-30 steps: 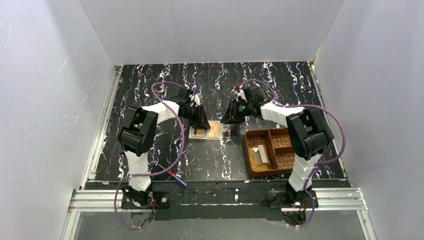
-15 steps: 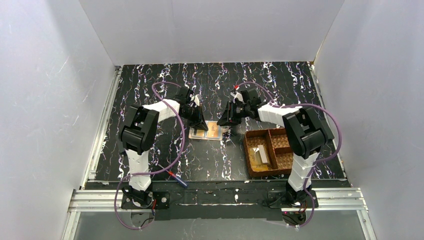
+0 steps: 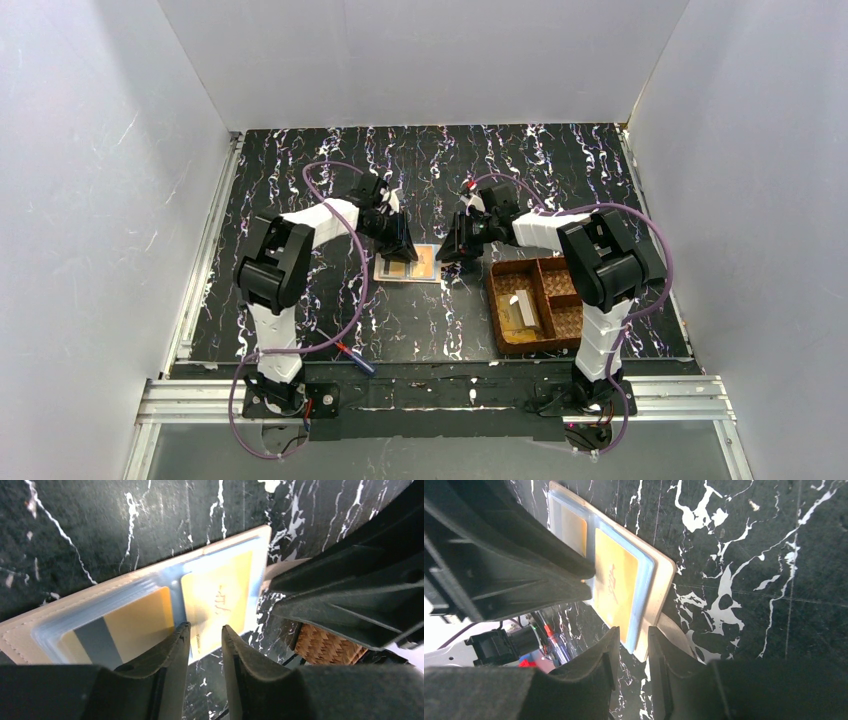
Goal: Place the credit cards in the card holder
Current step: Insert the credit card into the card holder, then turn over the card slot in the card holder.
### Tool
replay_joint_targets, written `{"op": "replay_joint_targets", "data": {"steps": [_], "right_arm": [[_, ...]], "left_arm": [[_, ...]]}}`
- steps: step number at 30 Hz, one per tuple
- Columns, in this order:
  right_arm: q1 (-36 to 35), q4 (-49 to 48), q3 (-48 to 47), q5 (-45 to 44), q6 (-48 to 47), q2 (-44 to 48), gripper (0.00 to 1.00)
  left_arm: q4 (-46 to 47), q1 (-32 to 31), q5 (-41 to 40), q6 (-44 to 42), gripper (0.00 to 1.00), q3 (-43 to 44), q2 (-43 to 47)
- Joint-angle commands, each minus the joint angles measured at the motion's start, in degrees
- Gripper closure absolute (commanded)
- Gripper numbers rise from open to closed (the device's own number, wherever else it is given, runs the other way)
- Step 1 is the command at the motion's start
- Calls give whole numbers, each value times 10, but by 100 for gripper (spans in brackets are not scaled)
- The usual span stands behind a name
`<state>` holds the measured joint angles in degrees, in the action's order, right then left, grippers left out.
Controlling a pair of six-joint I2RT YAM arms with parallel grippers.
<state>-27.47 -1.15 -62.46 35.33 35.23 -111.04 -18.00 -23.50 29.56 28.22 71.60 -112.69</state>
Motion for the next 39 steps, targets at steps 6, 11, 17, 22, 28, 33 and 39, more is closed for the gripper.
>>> {"op": "replay_joint_targets", "data": {"steps": [6,11,17,22,28,33,39], "right_arm": [[-4,9,-3,3,-24,14,64],[-6,6,-5,5,-21,15,64],[-7,8,-12,7,-21,16,64],[-11,8,-15,7,-20,14,64],[-16,7,-18,8,-20,12,64],[-19,7,-24,7,-19,9,64],[-21,0,-22,-1,-11,9,64]], "left_arm": [[-29,-2,22,7,76,28,100],[-26,-2,23,15,89,14,79],[-22,-2,10,14,94,4,51],[-28,-1,-6,11,97,-3,33],[-18,-1,-8,4,98,-12,17],[-10,-1,-9,3,99,-17,5],[-28,-1,-37,-3,100,-21,-3]]}}
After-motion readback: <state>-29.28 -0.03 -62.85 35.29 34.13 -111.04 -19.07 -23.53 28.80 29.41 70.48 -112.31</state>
